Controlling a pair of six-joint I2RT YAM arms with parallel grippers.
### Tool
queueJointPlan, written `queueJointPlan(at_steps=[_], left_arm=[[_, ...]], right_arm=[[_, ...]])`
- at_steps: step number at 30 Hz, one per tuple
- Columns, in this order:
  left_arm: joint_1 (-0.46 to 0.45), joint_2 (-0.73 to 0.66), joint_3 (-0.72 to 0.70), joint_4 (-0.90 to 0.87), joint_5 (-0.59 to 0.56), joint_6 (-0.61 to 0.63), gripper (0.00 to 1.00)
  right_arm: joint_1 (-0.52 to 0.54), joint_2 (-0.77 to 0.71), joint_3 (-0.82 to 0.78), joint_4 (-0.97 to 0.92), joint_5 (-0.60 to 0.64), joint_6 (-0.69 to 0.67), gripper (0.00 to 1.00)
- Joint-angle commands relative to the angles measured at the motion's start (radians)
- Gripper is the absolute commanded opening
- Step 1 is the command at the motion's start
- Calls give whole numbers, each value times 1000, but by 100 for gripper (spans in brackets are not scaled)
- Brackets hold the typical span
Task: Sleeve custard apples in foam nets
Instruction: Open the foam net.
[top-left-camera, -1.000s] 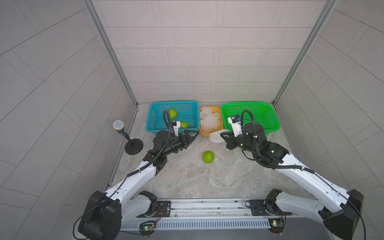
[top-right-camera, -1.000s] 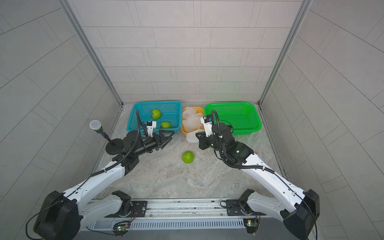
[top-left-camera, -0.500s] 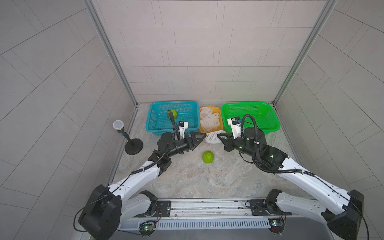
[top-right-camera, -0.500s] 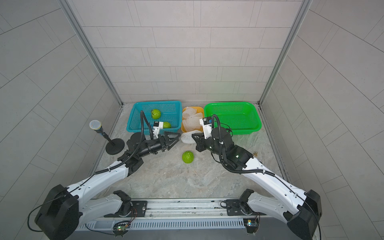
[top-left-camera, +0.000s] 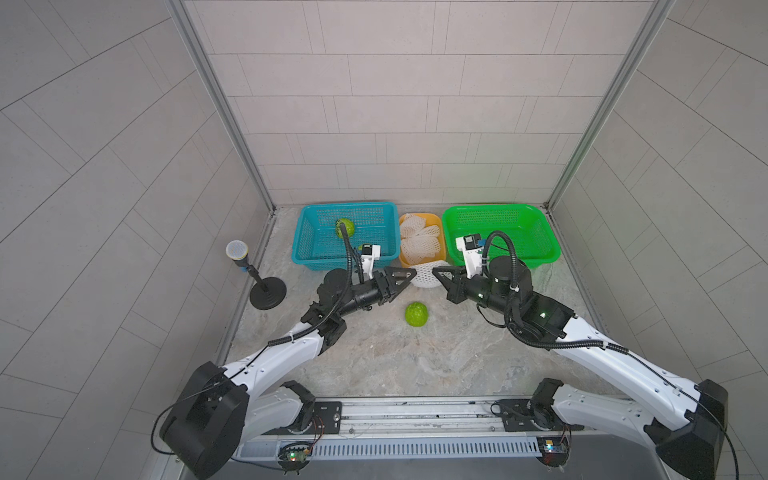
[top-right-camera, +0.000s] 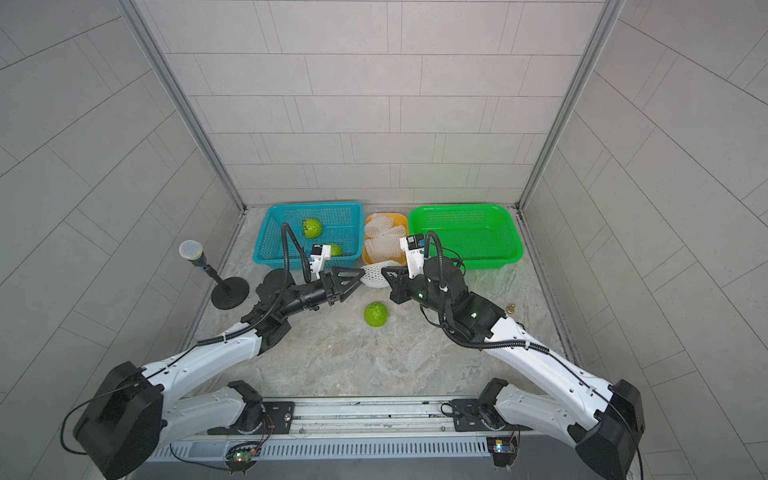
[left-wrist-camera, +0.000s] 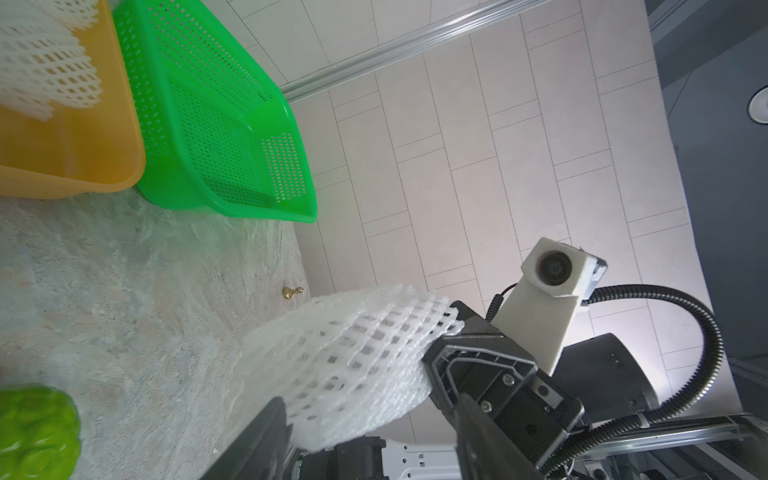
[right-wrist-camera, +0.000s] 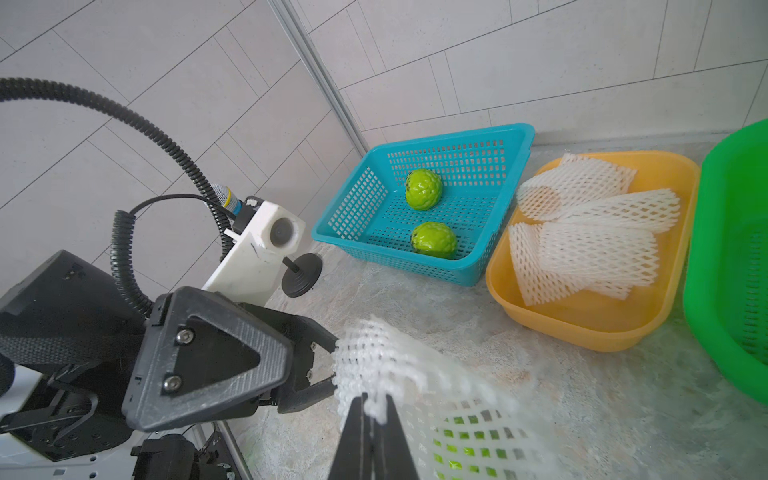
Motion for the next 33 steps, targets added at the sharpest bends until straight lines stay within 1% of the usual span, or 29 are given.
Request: queueJointPlan(at_steps=[1, 3, 5, 12, 18, 22, 26, 29, 33], left_arm=[[-6, 8, -10, 74, 12, 7, 72], [-6, 12, -11, 75, 9, 7, 75], [-6, 16, -13, 74, 4, 9, 82], [-6, 18, -13, 76, -2, 14, 82], [-8, 6, -10, 83, 5, 4, 68], [-9, 2, -20, 86, 15, 0, 58], [-11, -10, -37, 89, 14, -3, 45], [-10, -11, -42, 89, 17, -1, 41], [-11, 2, -47, 103, 29, -4, 30]], right_arm=[[6, -19, -6, 30, -21, 26, 0], [6, -25, -8, 31, -20, 30, 0], [6, -32, -7, 30, -23, 33, 0], [6, -51, -14, 28, -34, 43, 0], [6, -35, -24, 26, -24, 44, 0], [5, -34, -25, 22, 7, 37, 0], [3, -29, -13, 9, 12, 23, 0], [3, -25, -5, 0, 14, 19, 0], [2, -15, 9, -8, -6, 8, 0]])
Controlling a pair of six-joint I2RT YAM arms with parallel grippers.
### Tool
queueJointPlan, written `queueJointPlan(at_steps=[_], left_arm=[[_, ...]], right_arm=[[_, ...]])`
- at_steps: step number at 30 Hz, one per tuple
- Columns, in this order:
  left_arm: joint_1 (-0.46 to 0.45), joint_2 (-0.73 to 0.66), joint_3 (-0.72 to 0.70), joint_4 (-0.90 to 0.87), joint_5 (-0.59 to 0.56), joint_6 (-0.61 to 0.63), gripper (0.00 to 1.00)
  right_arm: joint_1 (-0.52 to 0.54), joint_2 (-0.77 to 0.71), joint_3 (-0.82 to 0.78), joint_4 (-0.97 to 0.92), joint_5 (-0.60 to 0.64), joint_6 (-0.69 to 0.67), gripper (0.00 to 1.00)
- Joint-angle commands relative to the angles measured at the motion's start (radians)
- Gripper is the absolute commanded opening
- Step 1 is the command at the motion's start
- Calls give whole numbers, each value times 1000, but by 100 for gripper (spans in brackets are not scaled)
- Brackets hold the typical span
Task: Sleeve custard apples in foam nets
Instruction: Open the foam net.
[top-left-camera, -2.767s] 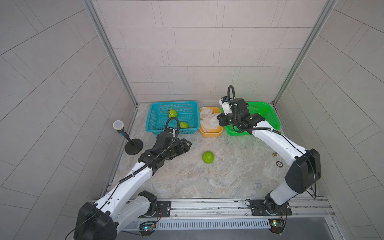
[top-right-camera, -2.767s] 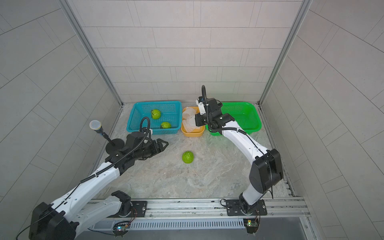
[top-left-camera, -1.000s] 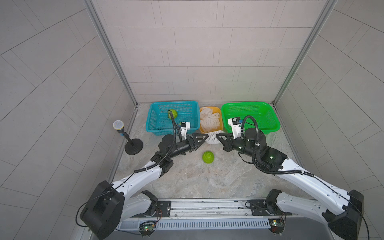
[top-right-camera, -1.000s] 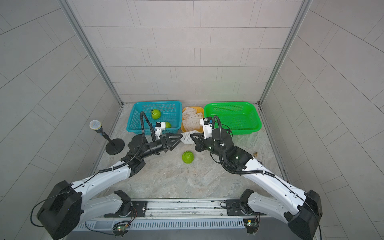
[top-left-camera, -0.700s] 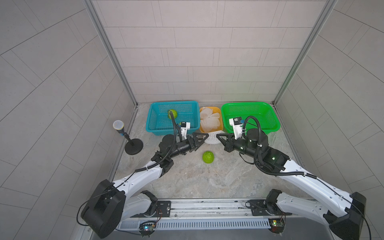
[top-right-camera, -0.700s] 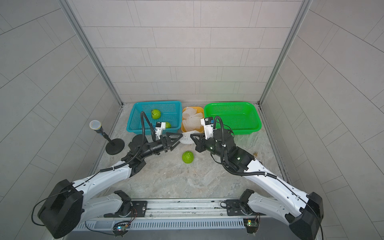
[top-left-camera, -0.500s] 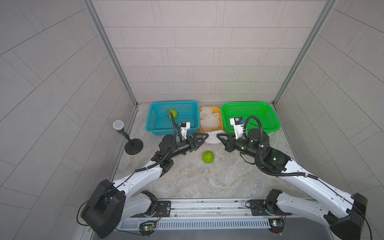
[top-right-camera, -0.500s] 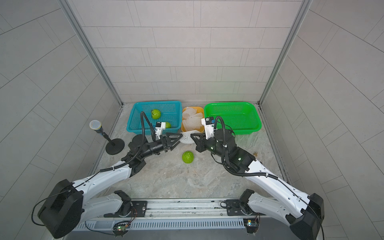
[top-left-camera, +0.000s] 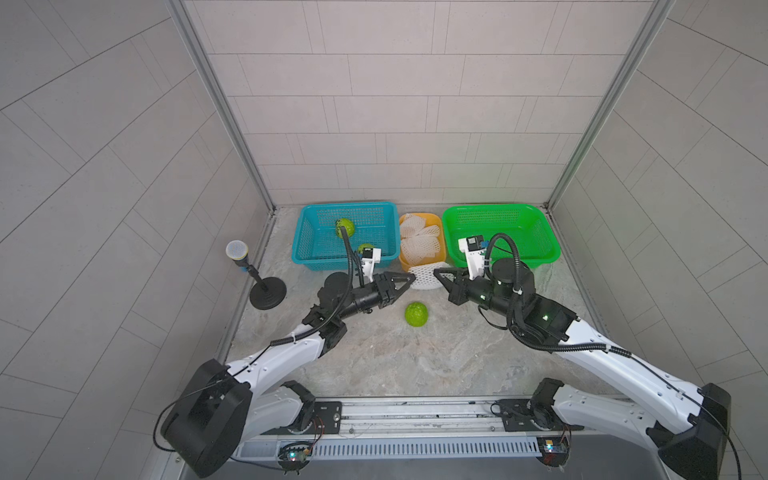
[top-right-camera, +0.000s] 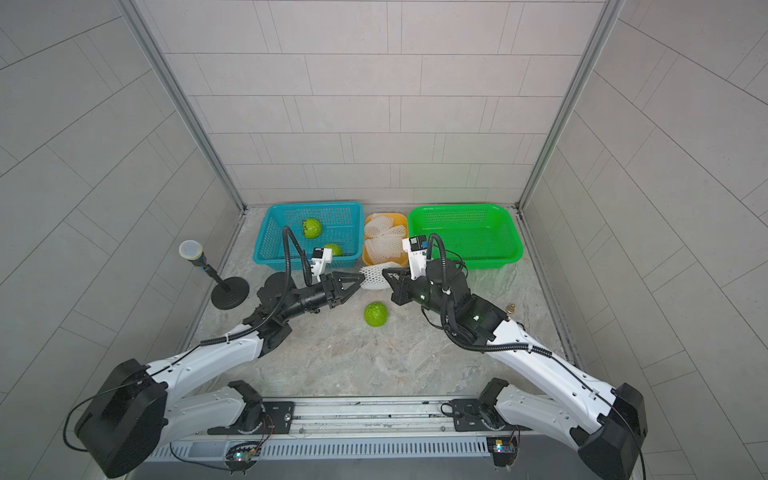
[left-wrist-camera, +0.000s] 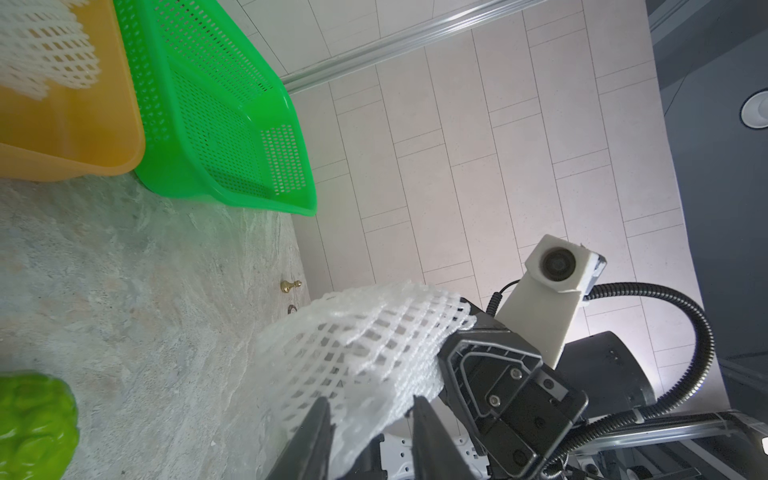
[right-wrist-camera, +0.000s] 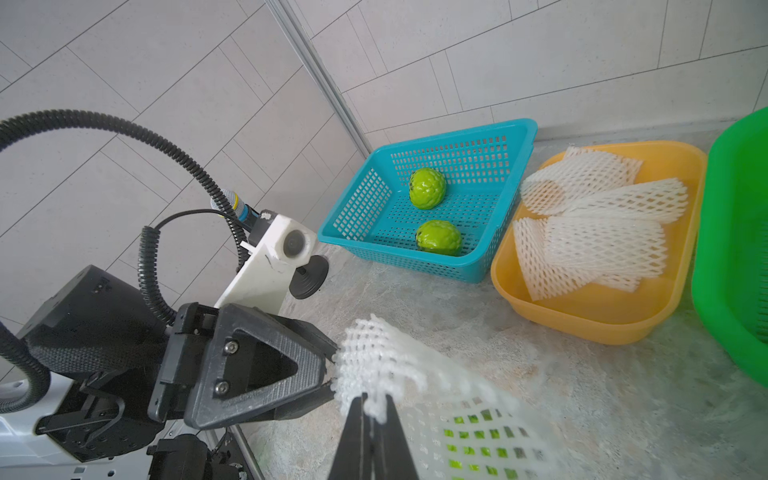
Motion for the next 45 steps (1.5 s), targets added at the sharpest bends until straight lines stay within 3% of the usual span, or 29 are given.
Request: queueJointPlan(at_steps=[1, 3, 6, 9, 13, 18, 21, 24, 28, 33, 40, 45], left_arm=[[-5, -2, -12, 68, 25, 6, 26], [-4, 10, -13, 91, 32, -2, 25], [-5, 27, -6, 110, 47, -10, 34], [-5, 39, -6, 121, 50, -14, 35], [-5, 37, -12, 128, 42, -17, 27], [-5, 37, -10, 113, 35, -9, 5], [-3, 45, -7, 114, 29, -5, 0], [0, 46, -3, 114, 26, 0, 0], [10, 40, 2, 116, 19, 8, 0], [49, 19, 0, 114, 23, 5, 0], [96, -6, 13, 166, 51, -39, 0], [96, 12, 41, 293, 76, -107, 0]], right_arm=[[2, 8, 34, -14, -11, -20, 0], [2, 15, 43, -21, -23, -27, 0], [1, 23, 56, -28, -46, -40, 0], [1, 29, 64, -28, -63, -41, 0], [-2, 31, 67, -35, -74, -48, 0], [-17, 36, 82, -64, -93, -57, 0], [-28, 39, 97, -88, -100, -68, 1], [-43, 35, 109, -112, -113, -80, 7], [-87, 6, 106, -136, -121, -82, 30], [-192, -69, 73, -158, -135, -72, 47], [-421, -143, -65, -68, -247, 47, 51], [-452, -69, -202, 216, -364, 217, 51]])
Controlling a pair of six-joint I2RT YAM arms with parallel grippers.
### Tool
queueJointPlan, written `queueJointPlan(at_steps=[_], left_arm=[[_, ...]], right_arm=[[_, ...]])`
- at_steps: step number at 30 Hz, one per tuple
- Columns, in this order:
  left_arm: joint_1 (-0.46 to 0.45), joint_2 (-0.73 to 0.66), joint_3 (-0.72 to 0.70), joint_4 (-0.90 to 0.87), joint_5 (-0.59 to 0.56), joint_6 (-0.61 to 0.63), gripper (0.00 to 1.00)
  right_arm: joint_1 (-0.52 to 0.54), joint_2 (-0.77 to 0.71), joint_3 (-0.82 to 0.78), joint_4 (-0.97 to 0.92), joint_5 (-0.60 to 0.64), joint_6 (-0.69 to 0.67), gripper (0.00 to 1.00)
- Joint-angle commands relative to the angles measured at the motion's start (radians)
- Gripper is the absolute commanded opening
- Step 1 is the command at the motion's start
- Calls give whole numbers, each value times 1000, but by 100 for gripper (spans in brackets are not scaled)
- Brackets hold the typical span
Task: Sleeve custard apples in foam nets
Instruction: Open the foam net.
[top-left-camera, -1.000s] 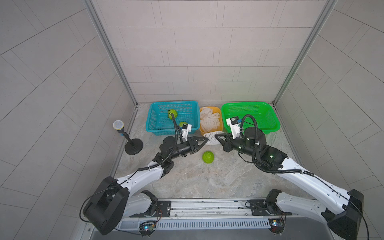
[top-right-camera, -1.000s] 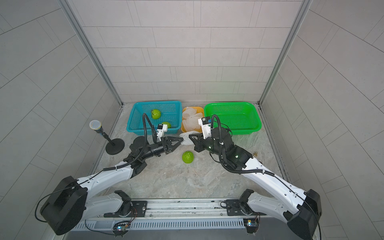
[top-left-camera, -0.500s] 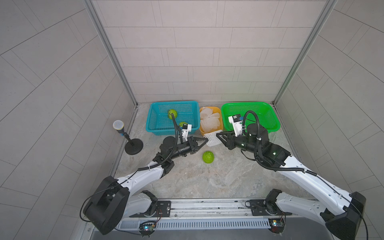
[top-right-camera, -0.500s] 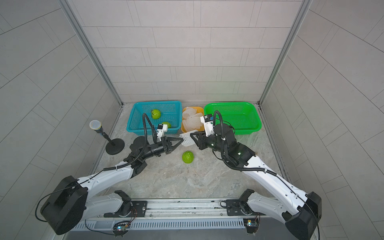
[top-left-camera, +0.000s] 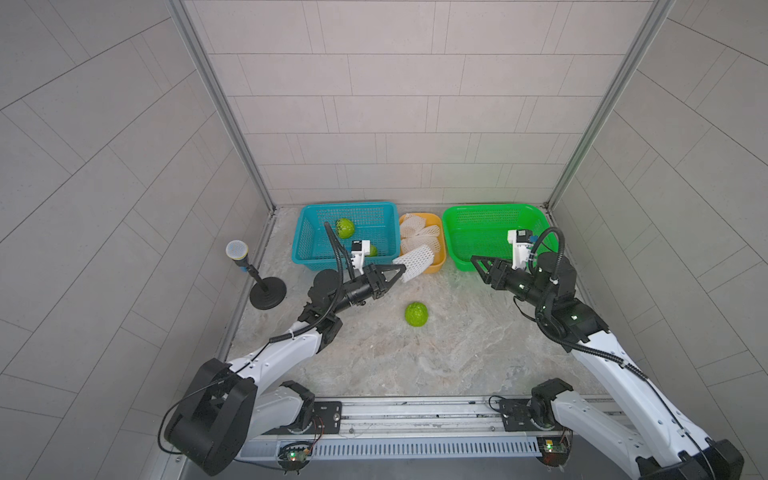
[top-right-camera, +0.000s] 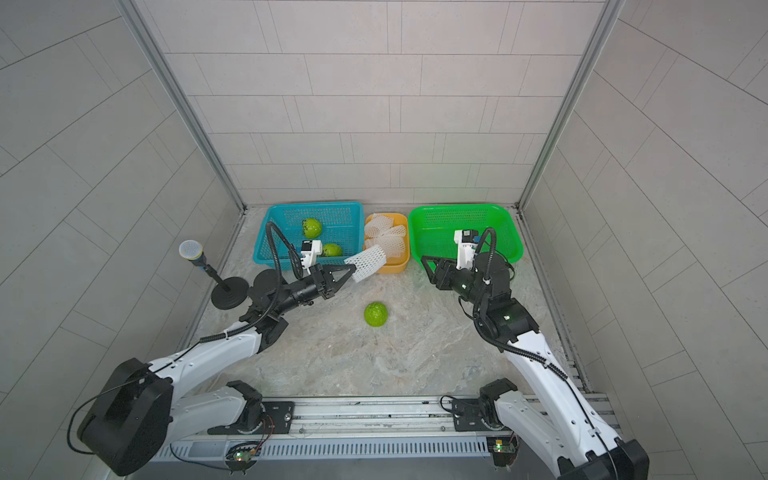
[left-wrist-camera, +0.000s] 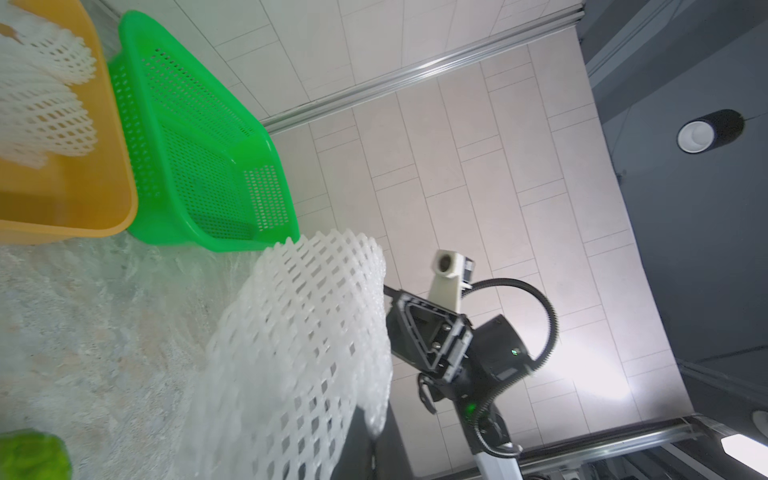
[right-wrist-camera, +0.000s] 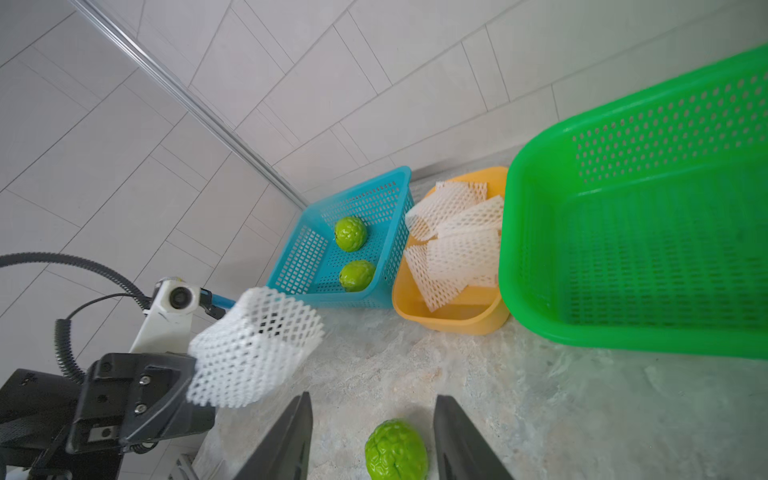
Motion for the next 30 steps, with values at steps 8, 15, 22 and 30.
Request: queueJointPlan(at_steps=[8, 15, 22, 30], left_arm=[[1, 52, 94, 372, 42, -157, 0], [-26, 109, 170, 404, 108, -178, 0], [-27, 90, 121, 406, 101, -153, 0], [-27, 83, 82, 407, 109, -136, 0]], right_arm=[[73, 188, -94, 477, -165, 273, 49], [154, 295, -86, 767, -220, 414, 49], [157, 325, -75, 1078, -293, 605, 49], [165, 360, -43, 1314, -342, 761, 50]])
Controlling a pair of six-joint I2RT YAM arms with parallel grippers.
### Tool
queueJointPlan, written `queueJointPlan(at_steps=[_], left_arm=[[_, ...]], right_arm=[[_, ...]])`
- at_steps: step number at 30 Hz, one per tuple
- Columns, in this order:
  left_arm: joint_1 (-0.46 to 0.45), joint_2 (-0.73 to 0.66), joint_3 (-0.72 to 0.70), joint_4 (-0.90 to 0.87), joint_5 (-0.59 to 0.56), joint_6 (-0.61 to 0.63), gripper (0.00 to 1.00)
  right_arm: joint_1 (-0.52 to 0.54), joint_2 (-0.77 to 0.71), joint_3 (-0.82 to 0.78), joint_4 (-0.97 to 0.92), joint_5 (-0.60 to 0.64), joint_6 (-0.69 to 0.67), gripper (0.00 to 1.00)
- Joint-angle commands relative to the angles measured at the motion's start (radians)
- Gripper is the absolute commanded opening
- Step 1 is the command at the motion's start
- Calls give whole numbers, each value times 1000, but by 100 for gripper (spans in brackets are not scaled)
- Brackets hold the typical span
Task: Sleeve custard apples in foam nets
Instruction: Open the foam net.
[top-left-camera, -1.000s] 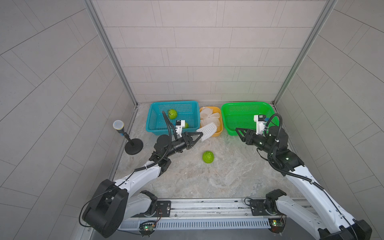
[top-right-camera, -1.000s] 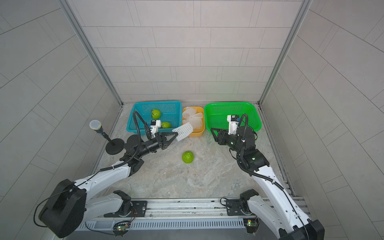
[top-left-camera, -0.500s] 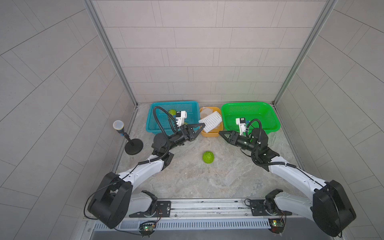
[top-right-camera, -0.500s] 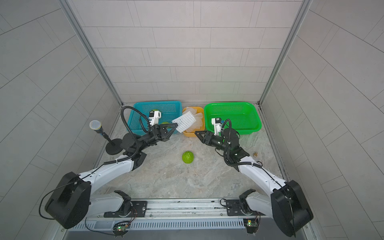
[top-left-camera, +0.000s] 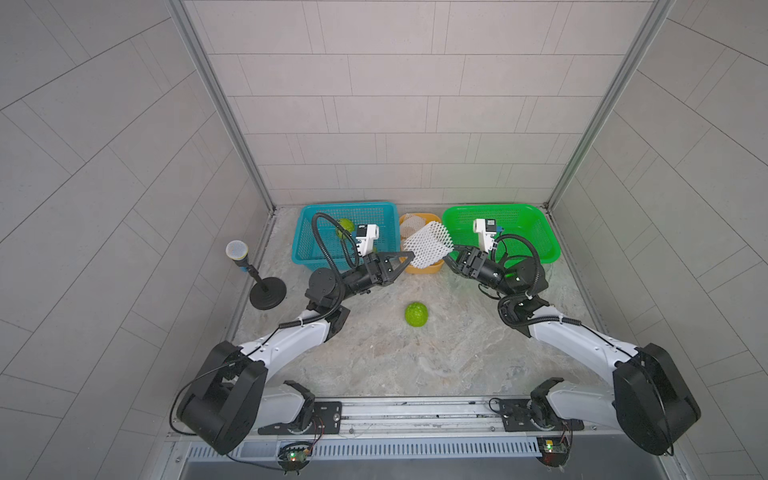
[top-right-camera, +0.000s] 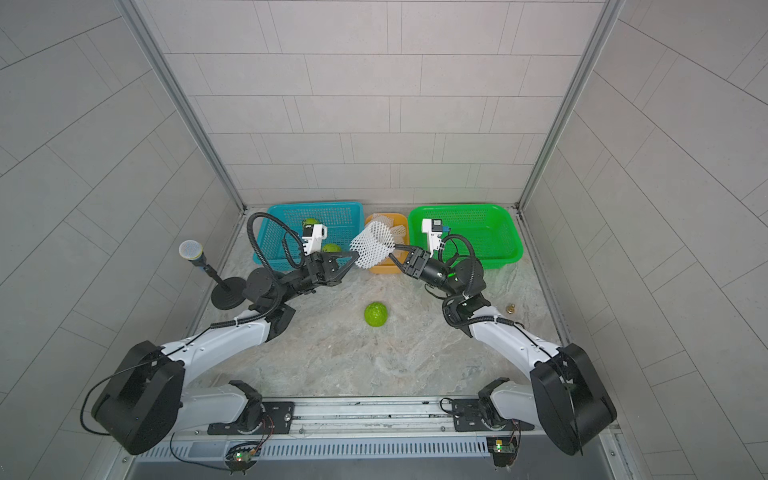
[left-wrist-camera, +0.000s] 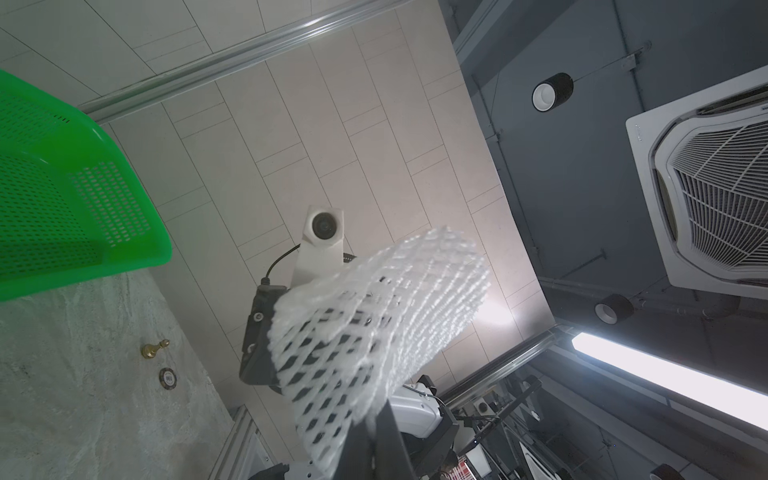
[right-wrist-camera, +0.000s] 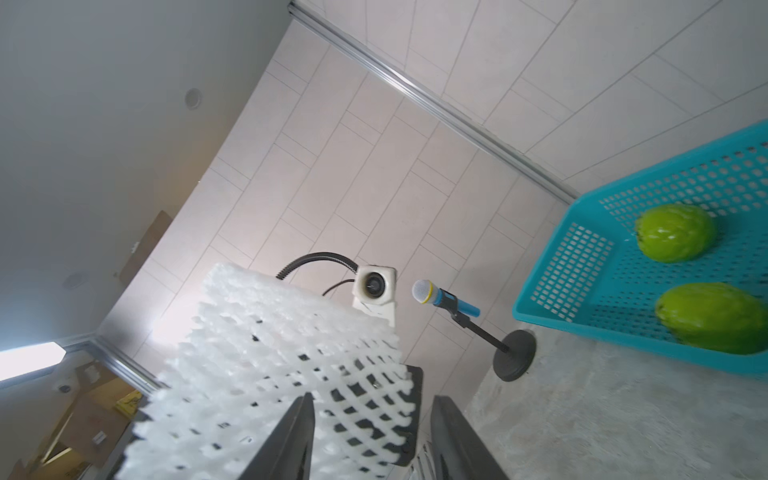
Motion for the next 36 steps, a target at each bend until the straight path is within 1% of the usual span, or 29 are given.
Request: queueJointPlan(at_steps=[1, 4, 9, 15, 18, 23, 28, 30, 33, 36], left_arm=[[-2, -19, -9, 68, 24, 26, 0], [-2, -20, 1, 69, 38, 32, 0], [-3, -24, 6, 70, 41, 50, 0], [-2, -46, 5, 70, 37, 83, 0], [-2, -49, 5, 68, 30, 94, 0], [-11, -37, 9, 69, 38, 87, 0], [-20, -37, 14, 70, 52, 64, 0], [-20, -45, 10, 70, 57, 52, 0], [-20, -56, 2, 70, 59, 48, 0], [-20, -62, -6, 70, 46, 49, 0]], right_arm=[[17, 10, 29, 163, -54, 102, 50], [40, 12, 43, 123, -74, 73, 51], [83, -3, 61, -47, -84, -40, 54], [94, -48, 86, -313, -63, -195, 59], [100, -55, 98, -372, -62, -228, 61], [105, -34, 94, -267, -76, -174, 63], [105, -2, 89, -59, -97, -83, 64], [104, 6, 95, -33, -104, -75, 64], [105, 21, 98, 19, -113, -42, 63], [104, 37, 94, 94, -122, 15, 60]])
